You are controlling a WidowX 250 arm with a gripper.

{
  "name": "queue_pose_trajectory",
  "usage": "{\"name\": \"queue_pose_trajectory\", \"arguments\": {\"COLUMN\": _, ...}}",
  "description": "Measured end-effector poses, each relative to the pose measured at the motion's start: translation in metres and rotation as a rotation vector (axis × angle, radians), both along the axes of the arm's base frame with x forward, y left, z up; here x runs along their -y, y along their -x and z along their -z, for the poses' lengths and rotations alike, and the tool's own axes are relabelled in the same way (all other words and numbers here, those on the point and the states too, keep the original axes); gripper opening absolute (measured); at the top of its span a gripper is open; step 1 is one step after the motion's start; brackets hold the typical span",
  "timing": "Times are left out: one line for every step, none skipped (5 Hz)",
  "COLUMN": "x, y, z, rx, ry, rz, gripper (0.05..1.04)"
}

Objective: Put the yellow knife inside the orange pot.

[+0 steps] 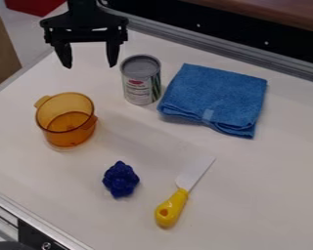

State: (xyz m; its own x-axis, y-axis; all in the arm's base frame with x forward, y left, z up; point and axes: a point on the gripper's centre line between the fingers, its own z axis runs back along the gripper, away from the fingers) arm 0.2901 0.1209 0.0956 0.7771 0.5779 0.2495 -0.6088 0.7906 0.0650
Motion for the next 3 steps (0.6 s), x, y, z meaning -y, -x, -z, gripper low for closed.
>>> {"name": "queue_pose_trajectory", "arguments": {"x": 0.003, "y": 0.004, "z": 0.009, "rx": -0.033, "ry": 0.02, "rz": -0.001, "gripper": 0.999}}
{"name": "queue_pose_trajectory", "arguments": {"x": 0.02, "y": 0.009, "z": 0.013, "rx": -0.084, "ry": 0.088, "rz": 0.073, "gripper": 0.999}}
{"name": "queue_pose_trajectory", "arguments": {"x": 0.05, "y": 0.024, "z": 0.027, "rx": -0.124, "ry": 0.128, "rz": 0.135, "gripper": 0.999}}
